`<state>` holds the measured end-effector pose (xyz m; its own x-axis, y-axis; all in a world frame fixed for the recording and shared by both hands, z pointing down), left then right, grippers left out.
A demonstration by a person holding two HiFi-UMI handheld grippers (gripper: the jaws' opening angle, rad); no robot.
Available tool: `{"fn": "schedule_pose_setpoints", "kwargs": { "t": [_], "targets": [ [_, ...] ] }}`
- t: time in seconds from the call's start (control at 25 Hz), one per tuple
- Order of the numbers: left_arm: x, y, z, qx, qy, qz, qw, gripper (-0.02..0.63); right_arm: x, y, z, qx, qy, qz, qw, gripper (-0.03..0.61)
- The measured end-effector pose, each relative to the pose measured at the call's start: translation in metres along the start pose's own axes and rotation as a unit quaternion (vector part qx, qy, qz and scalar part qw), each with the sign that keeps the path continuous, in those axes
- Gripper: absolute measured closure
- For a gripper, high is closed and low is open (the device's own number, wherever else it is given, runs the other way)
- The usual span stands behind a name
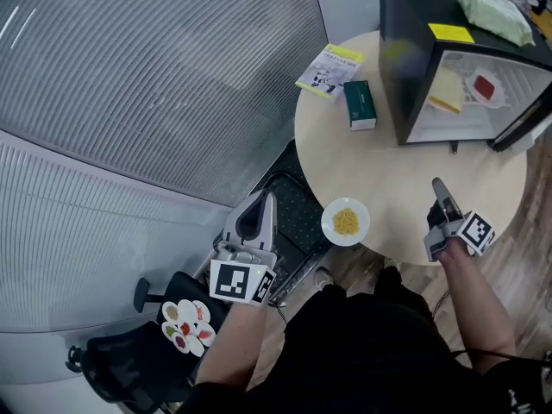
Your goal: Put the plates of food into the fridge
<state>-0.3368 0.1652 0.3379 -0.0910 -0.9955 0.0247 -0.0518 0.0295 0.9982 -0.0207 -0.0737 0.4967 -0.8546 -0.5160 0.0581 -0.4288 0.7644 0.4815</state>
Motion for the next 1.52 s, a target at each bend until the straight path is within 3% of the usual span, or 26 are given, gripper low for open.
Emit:
{"fn": "schedule_pose_setpoints", "kwargs": {
  "t": [0.2, 0.44, 0.64, 0.68, 0.8, 0.84, 1.12, 1.36, 1.52],
  "targets": [
    [-0.019, 0.015, 0.026, -0.004, 0.035, 0.000, 0.9994, 0.609, -0.007, 0.072, 0.023, 0.028, -0.009, 0.007, 1.000, 0.500],
    [-0.035, 0.030, 0.044, -0.003, 0.075, 0.009, 0.9971, 0.609, -0.023, 0.144, 0.022, 0.064, 0.016, -0.003, 0.998, 0.499],
    [-0.049, 0.037, 0.056, 0.007, 0.095, 0.021, 0.9952, 0.609, -0.024, 0.207, 0.020, 0.093, 0.014, 0.012, 0.996, 0.453],
    [-0.052, 0.039, 0.059, 0.008, 0.096, 0.024, 0.9951, 0.609, -0.026, 0.218, 0.015, 0.095, 0.029, 0.019, 0.995, 0.445],
    [-0.062, 0.044, 0.065, 0.013, 0.097, 0.035, 0.9946, 0.609, -0.044, 0.252, -0.016, 0.090, 0.131, 0.056, 0.986, 0.419],
    [-0.066, 0.046, 0.066, 0.014, 0.097, 0.039, 0.9944, 0.609, -0.045, 0.262, -0.021, 0.096, 0.141, 0.062, 0.983, 0.414],
    [-0.093, 0.052, 0.077, 0.028, 0.091, 0.053, 0.9941, 0.609, -0.031, 0.303, -0.035, 0.162, 0.124, 0.055, 0.977, 0.405],
    [-0.114, 0.059, 0.099, 0.021, 0.054, 0.072, 0.9958, 0.609, -0.014, 0.321, -0.053, 0.163, 0.136, 0.067, 0.975, 0.405],
    [-0.127, 0.065, 0.113, 0.026, 0.031, 0.089, 0.9952, 0.609, -0.001, 0.332, -0.060, 0.194, 0.137, 0.062, 0.969, 0.405]
  ]
}}
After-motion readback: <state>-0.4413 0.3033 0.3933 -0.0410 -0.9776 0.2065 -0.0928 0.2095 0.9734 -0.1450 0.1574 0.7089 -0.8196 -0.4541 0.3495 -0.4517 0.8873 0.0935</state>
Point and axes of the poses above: the fingertips, and each gripper's own axes: x forward along the fingers, z to its left, y out of its underside, the point moved 4 cm from there along -x, backward along the fingers
